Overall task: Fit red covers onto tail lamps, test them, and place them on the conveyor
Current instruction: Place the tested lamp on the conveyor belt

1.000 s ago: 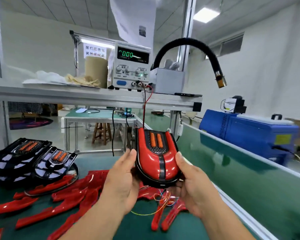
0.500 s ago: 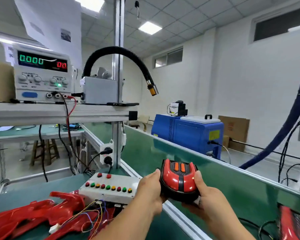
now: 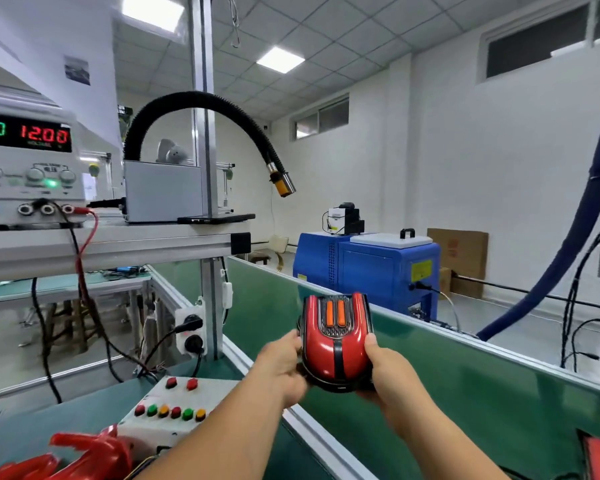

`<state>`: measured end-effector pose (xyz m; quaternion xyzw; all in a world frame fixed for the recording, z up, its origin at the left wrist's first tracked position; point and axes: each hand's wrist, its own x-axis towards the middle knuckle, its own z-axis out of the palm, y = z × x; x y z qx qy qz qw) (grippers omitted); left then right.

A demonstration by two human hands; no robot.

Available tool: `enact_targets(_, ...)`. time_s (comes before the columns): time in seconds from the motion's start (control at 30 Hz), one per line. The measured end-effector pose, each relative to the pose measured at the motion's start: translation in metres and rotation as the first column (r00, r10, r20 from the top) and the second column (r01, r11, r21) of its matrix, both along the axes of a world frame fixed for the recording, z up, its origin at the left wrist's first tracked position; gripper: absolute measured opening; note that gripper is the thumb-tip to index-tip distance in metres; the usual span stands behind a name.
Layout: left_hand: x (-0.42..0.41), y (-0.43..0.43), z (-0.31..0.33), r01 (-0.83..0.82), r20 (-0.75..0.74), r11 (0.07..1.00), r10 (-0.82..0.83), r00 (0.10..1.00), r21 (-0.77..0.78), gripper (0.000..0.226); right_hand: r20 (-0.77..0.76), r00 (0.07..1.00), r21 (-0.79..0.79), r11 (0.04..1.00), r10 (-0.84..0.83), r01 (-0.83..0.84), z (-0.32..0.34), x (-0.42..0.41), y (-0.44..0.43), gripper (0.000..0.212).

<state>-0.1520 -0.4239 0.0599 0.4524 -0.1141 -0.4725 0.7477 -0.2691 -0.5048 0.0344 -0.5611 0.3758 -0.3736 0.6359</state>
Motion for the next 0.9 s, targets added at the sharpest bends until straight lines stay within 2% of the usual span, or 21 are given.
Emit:
enact_targets(0.07, 0.006, -0.004, 0.003, -0.044, 0.023, 0.997, 0.046, 0.999, -0.056, 0.032, 0.102, 0.994, 0.046, 0.998, 0.032, -0.036, 0.000, 0.008, -0.008, 0.037)
enact_targets(0.13, 0.010, -0.004, 0.005, -0.089, 0.057, 0.993, 0.093, 0.994, -0.072, 0.044, 0.188, 0.981, 0.104, 0.992, 0.046, -0.066, -0.001, 0.014, -0.013, 0.034)
enact_targets(0.23, 0.007, 0.002, 0.004, -0.217, 0.181, 0.969, 0.235, 0.955, -0.116, 0.051, 0.235, 0.971, 0.208, 0.973, 0.047, -0.098, -0.002, 0.024, -0.014, 0.037)
enact_targets(0.33, 0.001, 0.006, -0.003, -0.410, 0.417, 0.906, 0.414, 0.809, -0.105, 0.057, 0.254, 0.963, 0.317, 0.933, 0.091, -0.172, -0.002, 0.037, -0.009, 0.041)
enact_targets(0.4, -0.001, 0.010, -0.006, -0.493, 0.498, 0.865, 0.468, 0.730, -0.091, 0.057, 0.243, 0.961, 0.335, 0.918, 0.135, -0.213, -0.003, 0.044, -0.005, 0.044)
enact_targets(0.43, -0.001, 0.011, -0.006, -0.510, 0.503, 0.856, 0.478, 0.720, -0.083, 0.056, 0.237, 0.960, 0.328, 0.918, 0.149, -0.224, -0.003, 0.046, -0.003, 0.045)
enact_targets(0.5, 0.005, 0.011, -0.006, -0.512, 0.490, 0.857, 0.471, 0.734, -0.057, 0.055, 0.235, 0.960, 0.295, 0.930, 0.153, -0.220, -0.002, 0.049, 0.000, 0.045)
enact_targets(0.67, 0.025, 0.002, -0.004, -0.288, 0.272, 0.957, 0.284, 0.919, -0.025, 0.043, 0.254, 0.943, 0.096, 0.965, 0.214, -0.245, 0.001, 0.042, -0.009, 0.044)
enact_targets(0.9, 0.038, -0.021, -0.013, -0.168, 0.235, 0.984, 0.176, 0.956, -0.057, 0.048, 0.266, 0.938, -0.018, 0.974, 0.221, -0.224, -0.001, 0.032, -0.018, 0.035)
